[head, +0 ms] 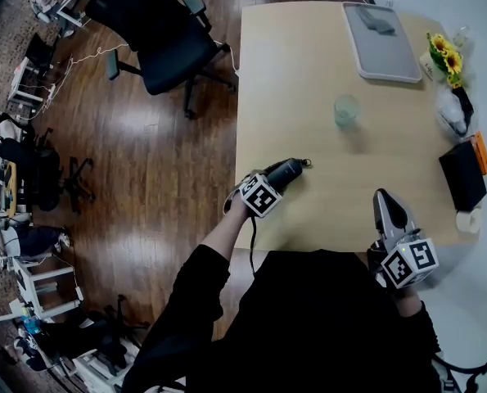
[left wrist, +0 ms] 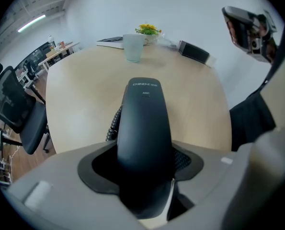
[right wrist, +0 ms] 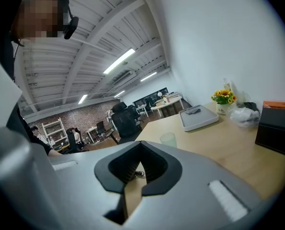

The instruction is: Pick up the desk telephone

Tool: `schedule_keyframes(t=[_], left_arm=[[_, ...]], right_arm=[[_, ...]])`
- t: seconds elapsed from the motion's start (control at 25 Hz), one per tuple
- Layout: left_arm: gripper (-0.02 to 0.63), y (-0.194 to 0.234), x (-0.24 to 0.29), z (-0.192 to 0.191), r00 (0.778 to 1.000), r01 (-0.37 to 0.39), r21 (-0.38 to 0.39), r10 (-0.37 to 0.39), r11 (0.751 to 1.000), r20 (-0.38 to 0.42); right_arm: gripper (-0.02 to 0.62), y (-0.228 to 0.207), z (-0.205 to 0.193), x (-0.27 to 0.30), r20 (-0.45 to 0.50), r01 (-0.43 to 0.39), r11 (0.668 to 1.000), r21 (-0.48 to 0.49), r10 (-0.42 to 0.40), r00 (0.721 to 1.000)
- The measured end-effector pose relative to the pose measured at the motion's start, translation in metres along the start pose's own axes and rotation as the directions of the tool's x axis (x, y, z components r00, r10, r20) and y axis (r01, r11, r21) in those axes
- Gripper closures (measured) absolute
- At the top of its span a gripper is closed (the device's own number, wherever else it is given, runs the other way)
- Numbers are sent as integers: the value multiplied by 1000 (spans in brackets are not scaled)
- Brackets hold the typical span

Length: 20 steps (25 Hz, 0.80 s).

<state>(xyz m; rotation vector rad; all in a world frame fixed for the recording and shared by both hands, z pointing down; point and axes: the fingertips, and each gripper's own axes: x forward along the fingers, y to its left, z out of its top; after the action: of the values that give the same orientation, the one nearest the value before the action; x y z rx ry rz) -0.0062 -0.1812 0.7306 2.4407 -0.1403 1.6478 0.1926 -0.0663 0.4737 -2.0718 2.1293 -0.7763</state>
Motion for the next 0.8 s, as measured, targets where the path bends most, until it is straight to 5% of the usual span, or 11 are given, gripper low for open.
schedule_keyframes(t=[0.2, 0.36, 0.8], left_arm=[[347, 0, -16, -1, 992, -34, -132, 49, 991, 114], [347, -6, -63, 21, 958, -73, -216, 129, 974, 256], [347, -38, -203, 90, 757, -135, -336, 316, 932, 571]], right_arm=[[594, -1, 5, -3, 11, -5, 1000, -8, 5, 1000], [594, -1, 11, 1, 24, -11, 1000, -15, 11, 1000], [594, 9, 31, 20, 46, -94, 994, -48, 96, 994]])
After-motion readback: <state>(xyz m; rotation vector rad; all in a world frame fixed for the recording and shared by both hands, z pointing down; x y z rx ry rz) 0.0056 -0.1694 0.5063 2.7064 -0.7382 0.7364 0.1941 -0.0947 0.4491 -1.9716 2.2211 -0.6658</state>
